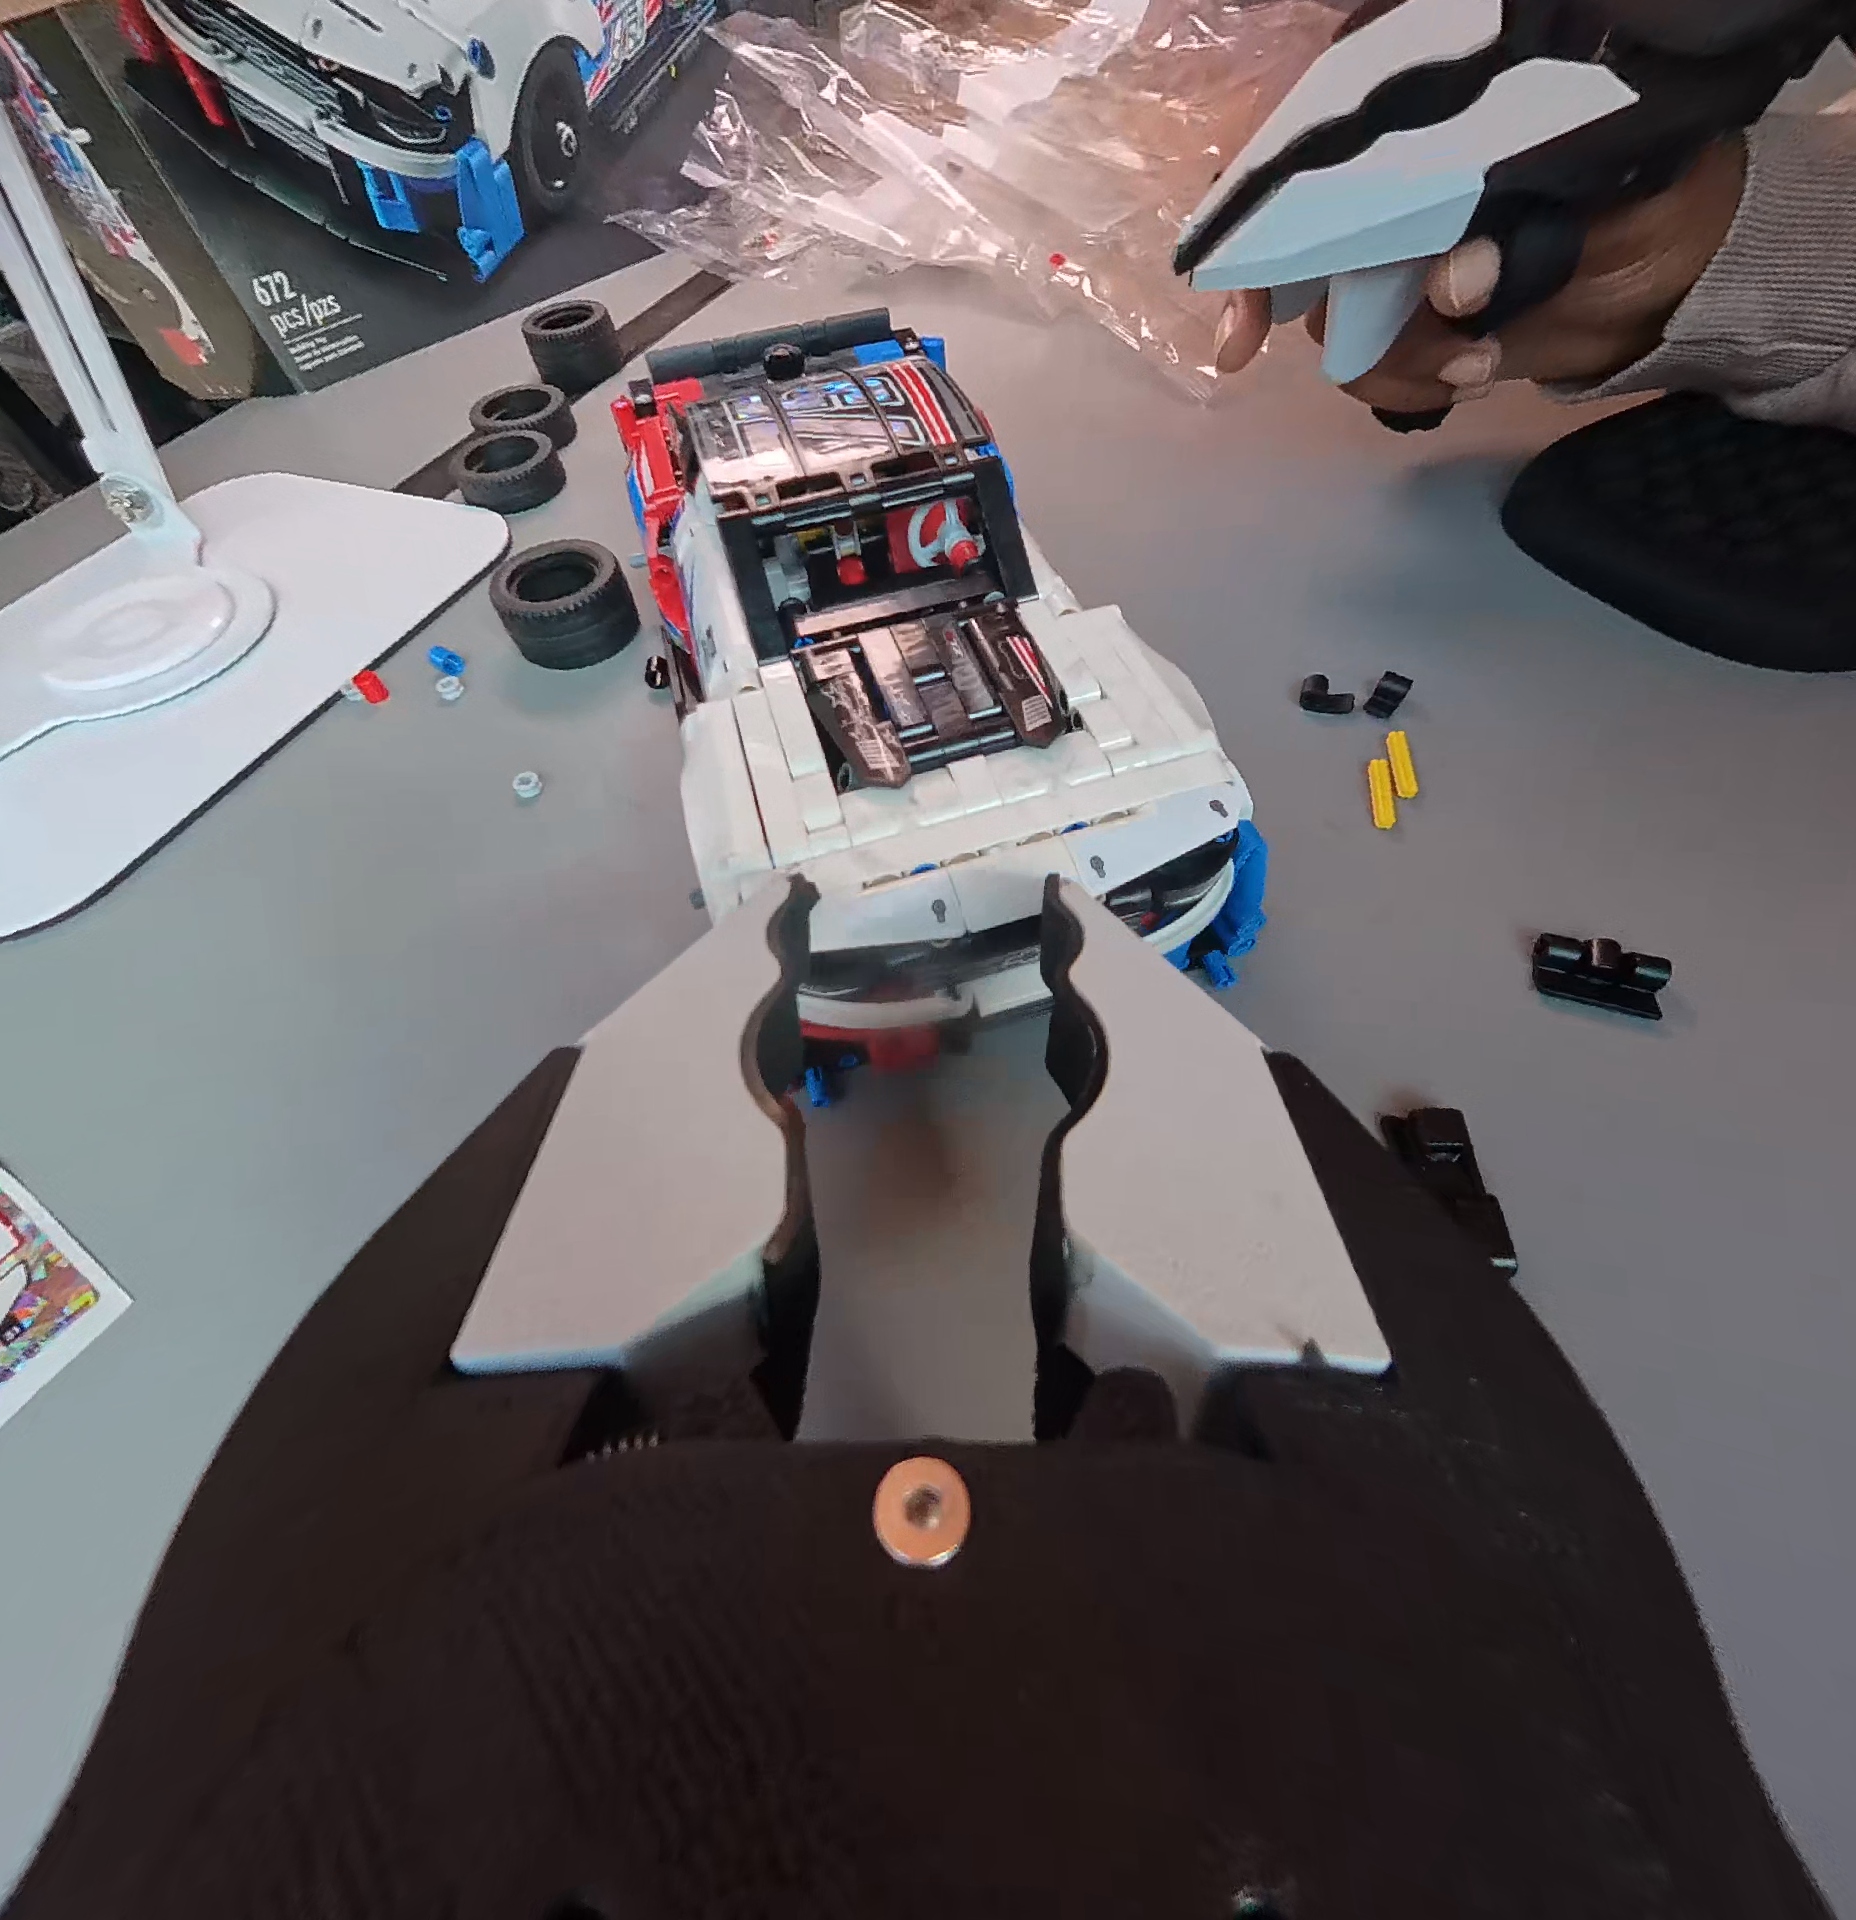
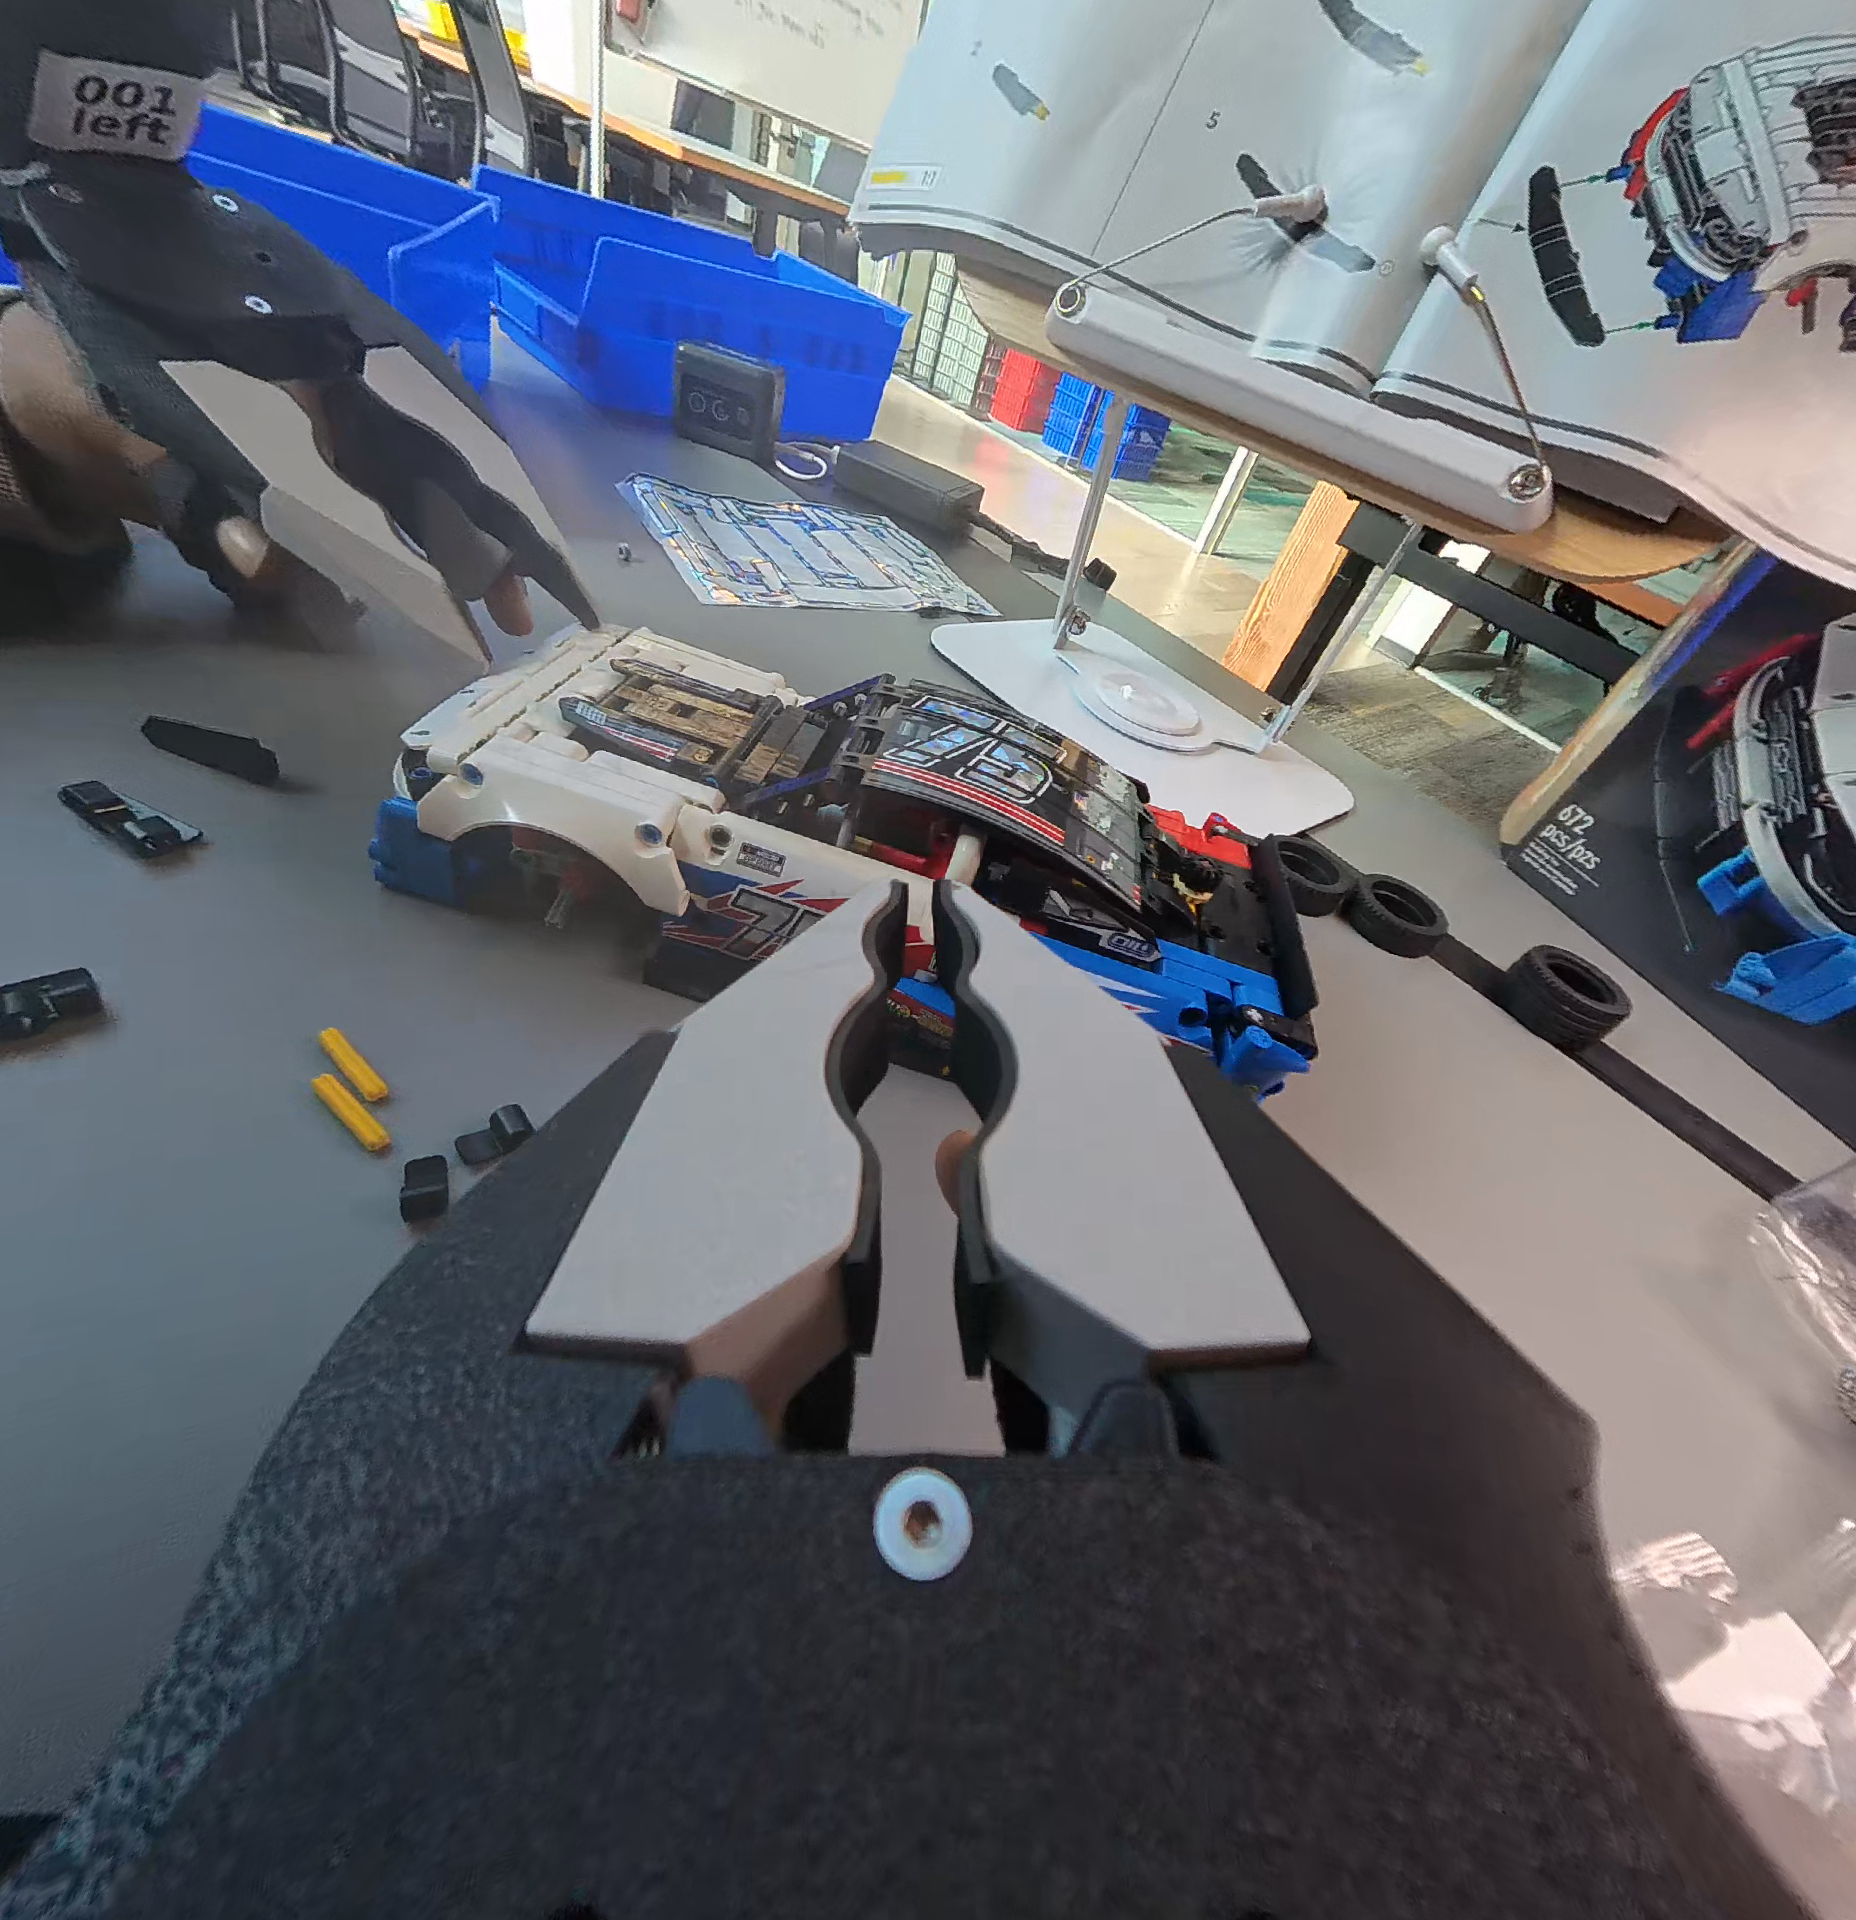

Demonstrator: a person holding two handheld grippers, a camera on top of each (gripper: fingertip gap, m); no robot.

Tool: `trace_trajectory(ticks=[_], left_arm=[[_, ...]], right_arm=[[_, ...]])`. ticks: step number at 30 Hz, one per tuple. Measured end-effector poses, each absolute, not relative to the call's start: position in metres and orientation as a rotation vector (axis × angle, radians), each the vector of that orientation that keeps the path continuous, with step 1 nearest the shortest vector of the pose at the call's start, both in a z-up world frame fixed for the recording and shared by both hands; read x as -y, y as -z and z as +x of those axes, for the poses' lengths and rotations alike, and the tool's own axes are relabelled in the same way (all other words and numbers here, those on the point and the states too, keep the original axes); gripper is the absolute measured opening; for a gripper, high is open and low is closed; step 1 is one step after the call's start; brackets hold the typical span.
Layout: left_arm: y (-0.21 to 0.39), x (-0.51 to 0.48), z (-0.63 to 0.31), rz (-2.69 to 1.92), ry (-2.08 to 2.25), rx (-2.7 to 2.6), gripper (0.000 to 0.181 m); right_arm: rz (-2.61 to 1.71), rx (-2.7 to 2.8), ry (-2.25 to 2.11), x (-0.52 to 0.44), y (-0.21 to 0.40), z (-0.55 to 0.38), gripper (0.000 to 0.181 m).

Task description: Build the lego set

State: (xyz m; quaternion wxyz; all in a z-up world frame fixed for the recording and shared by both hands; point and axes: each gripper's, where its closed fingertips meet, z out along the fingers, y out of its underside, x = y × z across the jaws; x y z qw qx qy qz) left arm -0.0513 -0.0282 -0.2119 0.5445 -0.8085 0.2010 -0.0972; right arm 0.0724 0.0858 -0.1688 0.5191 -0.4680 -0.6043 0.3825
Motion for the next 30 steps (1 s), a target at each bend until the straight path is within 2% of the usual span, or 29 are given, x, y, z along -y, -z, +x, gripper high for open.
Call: trace_trajectory(ticks=[6, 13, 17, 20, 25, 28, 30], left_arm=[[0.205, 0.024, -0.089, -1.896, 0.045, -0.328, 0.036], [0.199, 0.033, -0.09, -1.86, -0.002, -0.331, 0.032], [0.203, 0.044, -0.07, -1.903, 0.113, -0.44, 0.036], [0.215, 0.076, -0.038, -2.007, 0.358, -0.581, 0.037], [0.239, 0.107, -0.017, -2.159, 0.4, -0.757, 0.025], [0.257, 0.107, -0.024, -2.273, 0.337, -0.766, 0.005], [0.255, 0.106, -0.025, -2.279, 0.381, -0.722, 0.005]], right_arm=[[-1.14, 1.426, -0.918, -0.091, 0.168, 0.07, 0.001], [-1.17, 1.422, -0.977, -0.088, 0.168, 0.064, 0.001], [-1.136, 1.449, -0.921, -0.085, 0.169, 0.067, 0.001], [-1.134, 1.444, -0.889, -0.088, 0.17, 0.071, 0.0], [-1.189, 1.416, -0.899, -0.098, 0.171, 0.073, 0.0], [-1.213, 1.415, -0.911, -0.099, 0.174, 0.073, 0.0], [-1.215, 1.424, -0.911, -0.098, 0.176, 0.073, 0.0]])
